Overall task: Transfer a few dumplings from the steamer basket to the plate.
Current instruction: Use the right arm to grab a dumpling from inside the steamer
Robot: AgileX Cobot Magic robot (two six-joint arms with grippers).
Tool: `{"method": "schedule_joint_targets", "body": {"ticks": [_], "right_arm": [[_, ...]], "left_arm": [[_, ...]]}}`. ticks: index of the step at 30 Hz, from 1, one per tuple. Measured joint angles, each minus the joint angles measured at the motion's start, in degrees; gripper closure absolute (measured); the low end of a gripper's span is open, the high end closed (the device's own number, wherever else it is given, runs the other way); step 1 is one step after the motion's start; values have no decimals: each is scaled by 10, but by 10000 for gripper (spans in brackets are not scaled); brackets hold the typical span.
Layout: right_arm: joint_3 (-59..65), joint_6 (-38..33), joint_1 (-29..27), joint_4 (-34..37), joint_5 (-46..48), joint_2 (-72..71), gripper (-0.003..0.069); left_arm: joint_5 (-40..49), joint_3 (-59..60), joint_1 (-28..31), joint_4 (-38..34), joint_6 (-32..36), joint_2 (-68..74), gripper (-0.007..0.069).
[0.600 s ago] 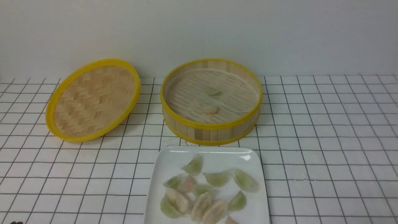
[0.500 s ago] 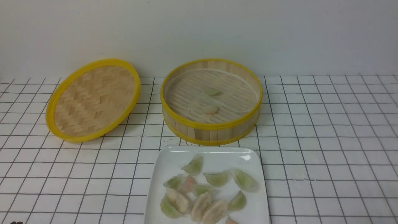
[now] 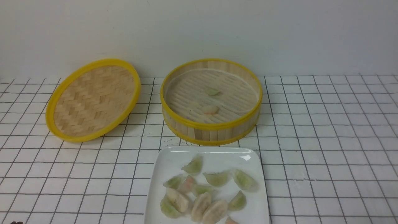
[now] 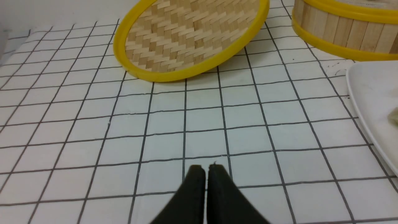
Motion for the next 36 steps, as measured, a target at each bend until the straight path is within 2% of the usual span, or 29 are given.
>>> {"method": "schedule_joint_targets", "body": {"ticks": [8, 11, 13, 14, 18, 22, 25, 28, 30, 33, 36], "right_arm": [[0, 0, 0, 1, 0, 0, 672], [1, 13, 0, 26, -9, 0, 672], [5, 37, 0, 78, -31, 0, 672], [6, 80, 0, 163, -68, 0, 672], [6, 156, 0, 362, -155, 0, 672], [6, 160, 0, 470, -205, 0, 672], [6, 158, 0, 511, -247, 0, 672], [-8, 154, 1, 526, -263, 0, 672], [-60, 123, 7, 504, -242, 12, 672], [-182, 44, 17, 436, -152, 91, 672], [-335, -14, 18, 366, 4, 231, 672]], "left_arm": [[0, 0, 0, 0, 0, 0, 631], [0, 0, 0, 0, 0, 0, 631], [0, 0, 0, 0, 0, 0, 631], [0, 0, 0, 0, 0, 0, 631], [0, 0, 0, 0, 0, 0, 631], [0, 0, 0, 0, 0, 0, 631], [0, 0, 0, 0, 0, 0, 631], [0, 0, 0, 0, 0, 0, 631], [0, 0, 0, 0, 0, 0, 631], [0, 0, 0, 0, 0, 0, 631], [0, 0, 0, 0, 0, 0, 631]]}}
